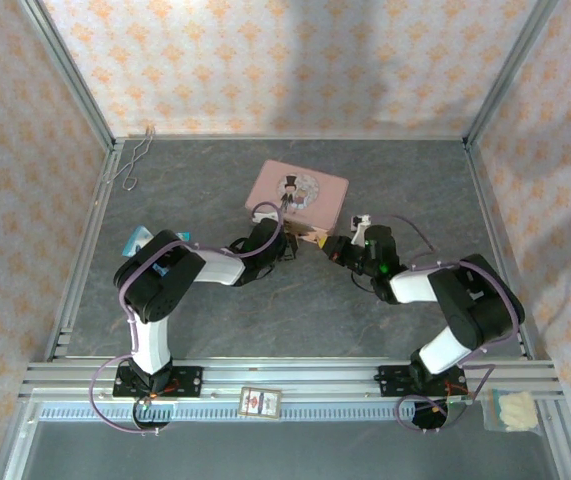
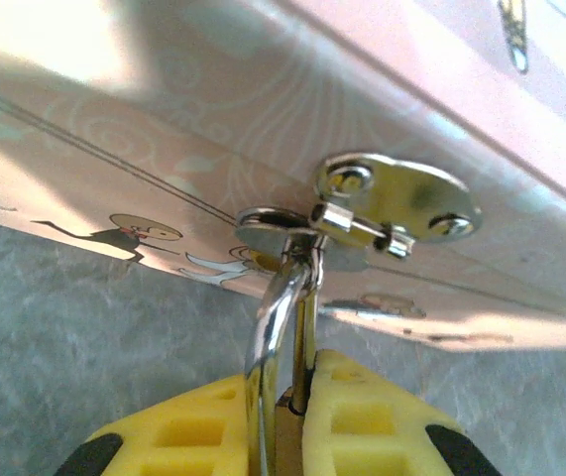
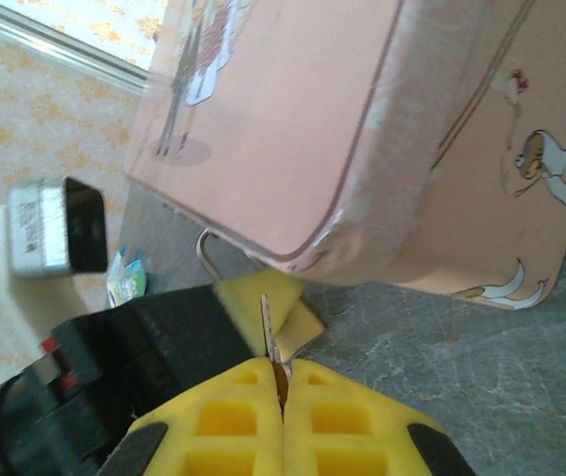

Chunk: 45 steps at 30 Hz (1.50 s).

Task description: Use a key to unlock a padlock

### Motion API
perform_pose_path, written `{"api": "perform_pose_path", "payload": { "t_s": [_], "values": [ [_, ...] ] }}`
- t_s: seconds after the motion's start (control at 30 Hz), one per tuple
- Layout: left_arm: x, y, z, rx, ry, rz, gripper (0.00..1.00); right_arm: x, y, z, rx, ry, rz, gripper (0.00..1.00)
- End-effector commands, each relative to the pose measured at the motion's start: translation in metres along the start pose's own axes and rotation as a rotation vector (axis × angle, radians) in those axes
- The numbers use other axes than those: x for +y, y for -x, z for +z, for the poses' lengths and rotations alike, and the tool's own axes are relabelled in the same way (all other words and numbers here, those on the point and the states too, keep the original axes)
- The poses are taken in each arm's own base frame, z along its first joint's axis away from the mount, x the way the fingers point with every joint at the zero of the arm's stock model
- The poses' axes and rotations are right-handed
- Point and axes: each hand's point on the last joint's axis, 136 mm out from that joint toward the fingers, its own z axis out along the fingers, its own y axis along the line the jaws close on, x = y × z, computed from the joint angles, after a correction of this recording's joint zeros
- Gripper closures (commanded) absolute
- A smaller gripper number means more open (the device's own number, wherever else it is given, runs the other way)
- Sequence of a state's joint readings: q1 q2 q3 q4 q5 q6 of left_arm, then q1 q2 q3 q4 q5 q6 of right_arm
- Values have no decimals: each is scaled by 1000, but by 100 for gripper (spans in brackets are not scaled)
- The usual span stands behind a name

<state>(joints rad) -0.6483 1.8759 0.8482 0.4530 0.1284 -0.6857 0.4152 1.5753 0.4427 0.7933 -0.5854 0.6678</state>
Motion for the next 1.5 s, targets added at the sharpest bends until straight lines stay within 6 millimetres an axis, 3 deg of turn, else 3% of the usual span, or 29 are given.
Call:
{"api": "perform_pose_path", "payload": {
  "t_s": [0.0,0.23,0.43,0.6,0.7,0.8,0.97,1.1,1.3,1.47],
  "values": [
    [34,-51,-12,201,99,101,100,3,20,5,-69,-14,-17,100],
    [51,-75,-16,332,142,253,100,-6,26,15,-75,-54,-27,100],
    [68,-73,-23,361,232,333,91,-5,32,23,-72,-66,-47,100],
    [70,-56,-33,318,269,334,64,-3,33,24,-61,-71,-68,100],
    [58,-49,-39,286,212,274,48,0,32,21,-55,-68,-75,100],
    [42,-40,-45,236,123,201,39,4,30,15,-52,-59,-85,100],
    [30,-23,-47,136,4,82,36,11,27,3,-46,-54,-112,100],
    [18,-11,-38,94,-94,4,36,14,26,-5,-51,-53,-126,100],
    [-1,-3,-19,104,-168,39,38,16,25,-11,-55,-47,-131,100],
    [1,3,-6,95,-141,104,38,17,24,-12,-55,-46,-130,100]
  ]
}}
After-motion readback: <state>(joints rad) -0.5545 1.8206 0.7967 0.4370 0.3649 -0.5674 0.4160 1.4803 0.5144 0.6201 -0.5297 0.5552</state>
